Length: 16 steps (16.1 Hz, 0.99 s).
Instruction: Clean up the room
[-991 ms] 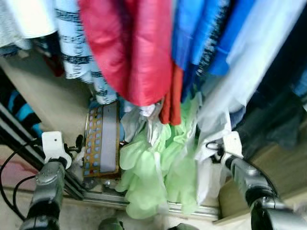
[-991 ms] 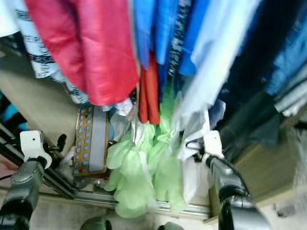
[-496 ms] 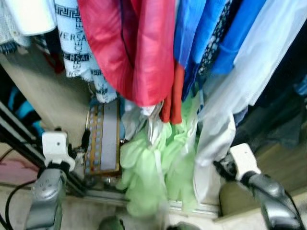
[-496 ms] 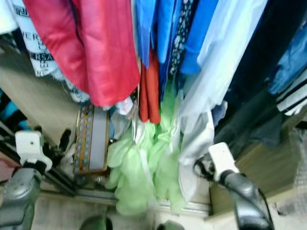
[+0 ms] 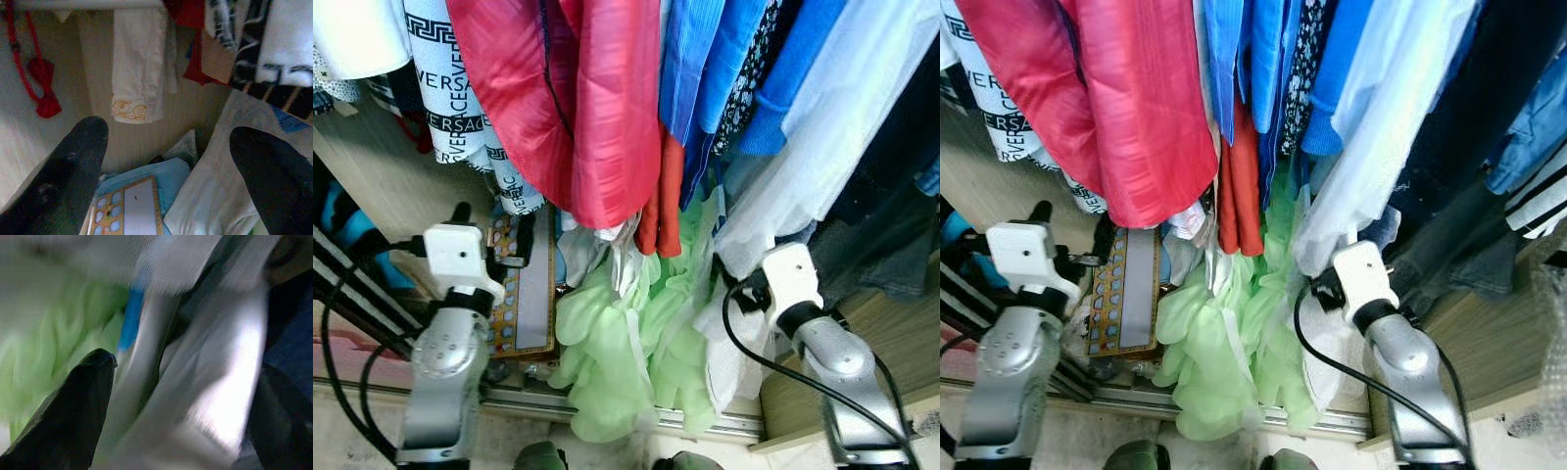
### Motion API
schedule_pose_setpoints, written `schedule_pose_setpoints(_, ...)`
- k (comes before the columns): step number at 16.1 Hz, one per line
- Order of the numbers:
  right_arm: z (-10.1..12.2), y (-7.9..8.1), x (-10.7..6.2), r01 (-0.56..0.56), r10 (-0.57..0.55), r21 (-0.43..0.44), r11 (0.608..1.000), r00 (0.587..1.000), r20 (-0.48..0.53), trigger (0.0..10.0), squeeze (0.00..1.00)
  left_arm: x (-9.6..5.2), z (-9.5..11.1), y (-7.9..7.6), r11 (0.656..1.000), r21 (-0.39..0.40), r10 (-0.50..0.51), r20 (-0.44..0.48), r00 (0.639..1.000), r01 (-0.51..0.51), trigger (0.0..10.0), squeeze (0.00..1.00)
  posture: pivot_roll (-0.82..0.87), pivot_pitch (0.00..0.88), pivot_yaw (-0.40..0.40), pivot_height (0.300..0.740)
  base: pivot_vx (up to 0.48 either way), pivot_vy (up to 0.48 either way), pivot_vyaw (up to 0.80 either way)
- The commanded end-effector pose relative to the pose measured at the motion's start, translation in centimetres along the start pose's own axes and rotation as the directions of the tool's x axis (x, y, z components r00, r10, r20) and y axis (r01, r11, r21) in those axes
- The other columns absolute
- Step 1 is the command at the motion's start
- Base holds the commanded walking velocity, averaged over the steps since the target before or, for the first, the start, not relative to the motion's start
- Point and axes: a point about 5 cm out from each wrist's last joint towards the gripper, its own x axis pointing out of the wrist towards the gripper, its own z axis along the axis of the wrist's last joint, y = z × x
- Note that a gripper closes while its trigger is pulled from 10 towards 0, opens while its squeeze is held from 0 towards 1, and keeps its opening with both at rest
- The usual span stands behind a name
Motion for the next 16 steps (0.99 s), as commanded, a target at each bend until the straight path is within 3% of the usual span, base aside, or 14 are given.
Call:
schedule_pose_setpoints(1, 0.9, -0.4, 0.0, 0.041, -0.042, 0.028, 0.999, 0.997, 0.058, 10.0, 0.00, -0.1, -0.7, 0.3, 1.000, 0.005, 0.027, -0.032, 0.999, -0.027, 10.0, 0.00, 0.01, 0.000, -0.030, 0.740, 0.000, 0.000, 0.00)
schedule_pose_setpoints(3, 1.3, 0.0, 0.4, 0.058, -0.064, 0.061, 0.996, 0.993, 0.099, 10.0, 0.00, -0.5, -1.5, 0.4, 0.999, -0.009, 0.037, -0.065, 0.997, -0.037, 10.0, 0.00, 0.02, 0.000, -0.032, 0.740, 0.000, 0.000, 0.00)
schedule_pose_setpoints(5, 0.9, 0.1, 0.8, 0.077, -0.085, 0.109, 0.991, 0.993, 0.077, 10.0, 0.00, -0.8, -1.6, 0.2, 0.999, 0.001, 0.033, -0.081, 0.996, -0.033, 10.0, 0.00, 0.03, 0.000, -0.037, 0.740, 0.000, 0.000, 0.00)
schedule_pose_setpoints(11, 1.4, 0.6, 1.2, 0.090, -0.105, 0.146, 0.985, 0.990, 0.097, 10.0, 0.00, -1.0, -1.6, 0.0, 1.000, -0.006, 0.016, -0.090, 0.996, -0.017, 10.0, 0.00, 0.03, 0.019, -0.050, 0.740, 0.000, 0.000, 0.00)
schedule_pose_setpoints(14, 1.4, 1.1, 0.9, 0.098, -0.116, 0.189, 0.977, 0.989, 0.087, 10.0, 0.00, -1.5, -1.5, 0.2, 1.000, -0.006, 0.005, -0.107, 0.994, -0.006, 10.0, 0.00, 0.04, 0.052, -0.040, 0.740, 0.000, 0.000, 0.00)
schedule_pose_setpoints(16, 0.6, 1.6, -0.2, 0.078, -0.087, 0.205, 0.976, 0.996, 0.036, 10.0, 0.00, -1.7, -1.4, 0.1, 1.000, -0.003, -0.010, -0.111, 0.994, 0.010, 10.0, 0.00, 0.04, 0.066, -0.031, 0.740, 0.000, 0.000, 0.00)
